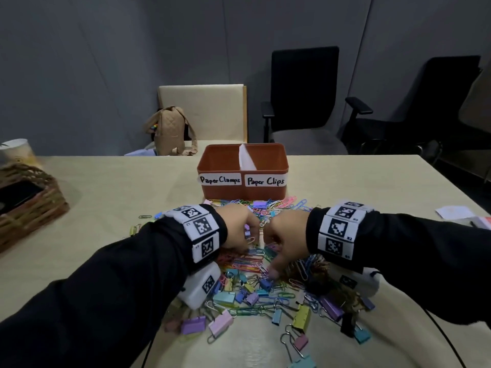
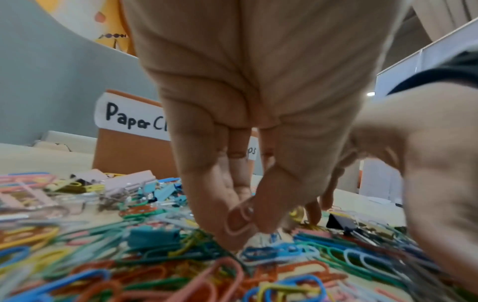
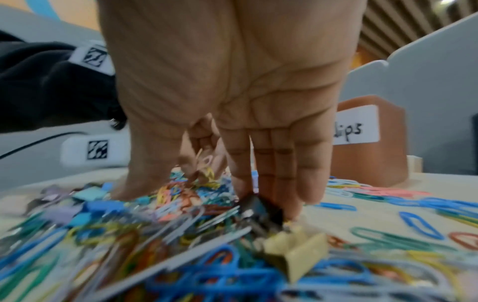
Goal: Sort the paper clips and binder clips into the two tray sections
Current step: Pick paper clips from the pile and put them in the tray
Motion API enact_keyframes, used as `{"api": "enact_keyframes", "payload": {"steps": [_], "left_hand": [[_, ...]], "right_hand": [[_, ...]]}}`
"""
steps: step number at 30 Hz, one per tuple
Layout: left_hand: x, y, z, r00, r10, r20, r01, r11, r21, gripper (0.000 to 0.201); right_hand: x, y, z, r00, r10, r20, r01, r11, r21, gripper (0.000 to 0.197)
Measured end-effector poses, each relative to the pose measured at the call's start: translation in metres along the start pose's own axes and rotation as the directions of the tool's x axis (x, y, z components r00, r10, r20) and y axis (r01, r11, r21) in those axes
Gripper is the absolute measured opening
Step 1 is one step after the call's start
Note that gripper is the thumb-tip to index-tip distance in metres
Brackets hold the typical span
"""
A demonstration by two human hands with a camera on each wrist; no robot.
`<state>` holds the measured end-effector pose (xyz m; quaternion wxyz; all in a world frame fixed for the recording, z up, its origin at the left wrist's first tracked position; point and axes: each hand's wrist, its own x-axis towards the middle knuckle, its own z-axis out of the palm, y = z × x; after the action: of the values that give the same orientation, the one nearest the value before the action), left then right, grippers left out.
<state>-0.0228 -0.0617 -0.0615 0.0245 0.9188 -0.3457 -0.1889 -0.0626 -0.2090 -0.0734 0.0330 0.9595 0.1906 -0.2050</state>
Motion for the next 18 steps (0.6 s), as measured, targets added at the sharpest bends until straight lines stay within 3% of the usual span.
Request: {"api": "enact_keyframes", "payload": {"steps": [3,7,12,18], "left_hand": [[-0.005,-0.008,-0.002,1.0,0.001,-0.006,-0.002,0.999,-0.048,0.022],[-0.006,-0.017,-0.002,0.999,-0.03,-0.028,0.027,0.994,-0.106,0.022],[-0.004,-0.025,-0.006,0.996,-0.065,-0.054,0.055,0.983,-0.173,0.014],[0.001,-0.025,-0.016,0.995,-0.092,-0.045,0.059,0.876,-0.478,0.011]], "right_hand": [[-0.001,-0.013,0.002,0.998,-0.047,-0.032,0.042,0.989,-0.143,0.039],[0.001,-0.019,0.002,0.994,-0.086,-0.066,0.079,0.992,-0.103,0.004],[-0.001,-0.007,-0.003,0.996,-0.025,-0.089,0.043,0.977,0.211,0.015],[-0.001,0.02,-0.011,0.995,0.074,-0.065,-0.023,0.815,0.58,0.021]]}}
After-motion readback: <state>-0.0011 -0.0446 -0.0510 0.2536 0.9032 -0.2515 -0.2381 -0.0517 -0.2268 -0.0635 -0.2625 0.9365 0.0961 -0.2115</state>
